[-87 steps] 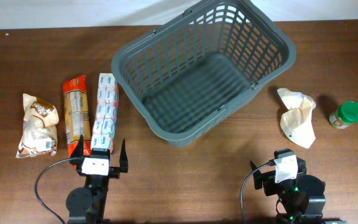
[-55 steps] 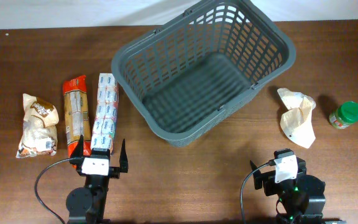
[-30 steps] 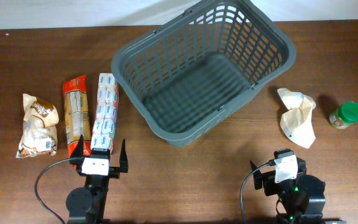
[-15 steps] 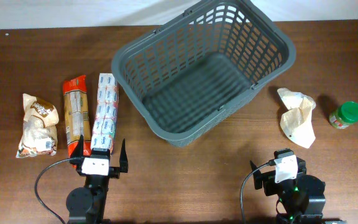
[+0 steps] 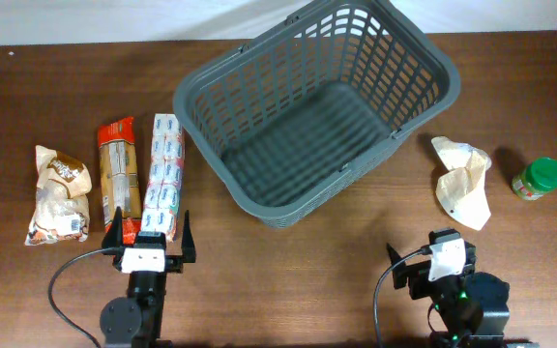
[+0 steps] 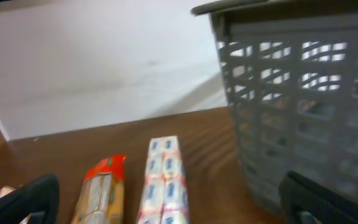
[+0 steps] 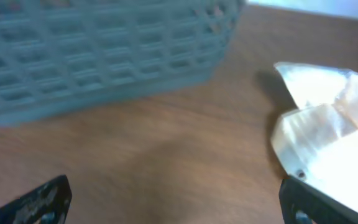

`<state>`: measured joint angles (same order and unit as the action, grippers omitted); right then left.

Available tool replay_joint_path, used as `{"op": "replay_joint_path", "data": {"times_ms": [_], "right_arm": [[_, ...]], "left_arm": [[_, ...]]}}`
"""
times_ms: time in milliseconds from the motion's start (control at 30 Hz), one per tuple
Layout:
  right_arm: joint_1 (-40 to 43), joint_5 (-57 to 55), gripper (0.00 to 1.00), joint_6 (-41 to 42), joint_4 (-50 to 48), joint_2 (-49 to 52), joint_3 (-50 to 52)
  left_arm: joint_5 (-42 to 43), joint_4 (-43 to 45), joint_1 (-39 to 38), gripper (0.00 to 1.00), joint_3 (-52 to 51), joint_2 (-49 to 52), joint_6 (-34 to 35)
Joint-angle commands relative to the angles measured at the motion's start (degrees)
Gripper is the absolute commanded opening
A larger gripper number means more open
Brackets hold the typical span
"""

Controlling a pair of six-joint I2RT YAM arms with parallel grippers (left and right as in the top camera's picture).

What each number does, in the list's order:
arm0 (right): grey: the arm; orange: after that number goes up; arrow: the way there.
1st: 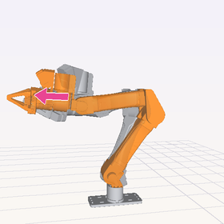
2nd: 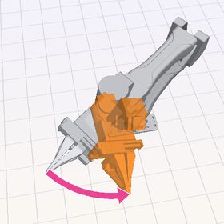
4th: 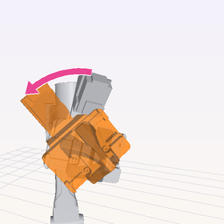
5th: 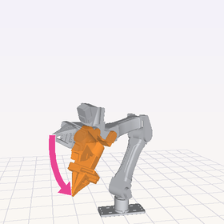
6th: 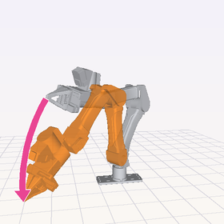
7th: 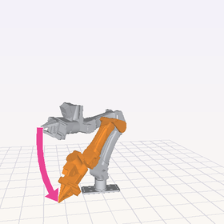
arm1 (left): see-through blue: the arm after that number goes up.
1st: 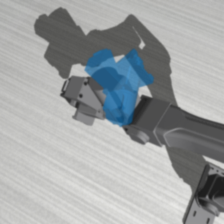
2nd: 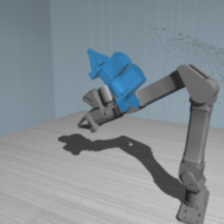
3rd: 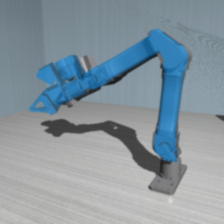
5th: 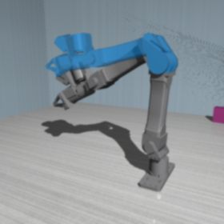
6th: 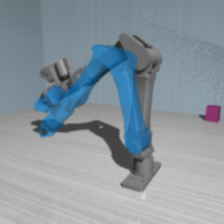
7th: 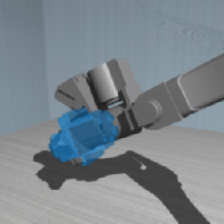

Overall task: Pack container
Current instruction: 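Reach both grippers to the grey basket's rims and grasp them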

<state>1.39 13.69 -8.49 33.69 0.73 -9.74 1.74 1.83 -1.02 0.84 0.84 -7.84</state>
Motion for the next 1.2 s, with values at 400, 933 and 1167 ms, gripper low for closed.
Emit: {"op": "replay_joint_path", "data": {"times_ms": [400,933,1167], "right_arm": [[-0.4,8.2,0.99,1.4,0.0,23.3,-26.7],[-0.4,17.8,0.99,-0.8,28.6,67.5,-78.5],[-0.4,10.9,0.99,7.9,29.8,74.4,-86.8]], "left_arm": [[4.5,-15.9,0.0,0.99,28.3,21.7,9.1],[15.5,-55.3,0.0,0.99,93.2,72.7,3.0],[21.2,-53.7,0.1,0.99,96.4,75.3,5.4]]}}
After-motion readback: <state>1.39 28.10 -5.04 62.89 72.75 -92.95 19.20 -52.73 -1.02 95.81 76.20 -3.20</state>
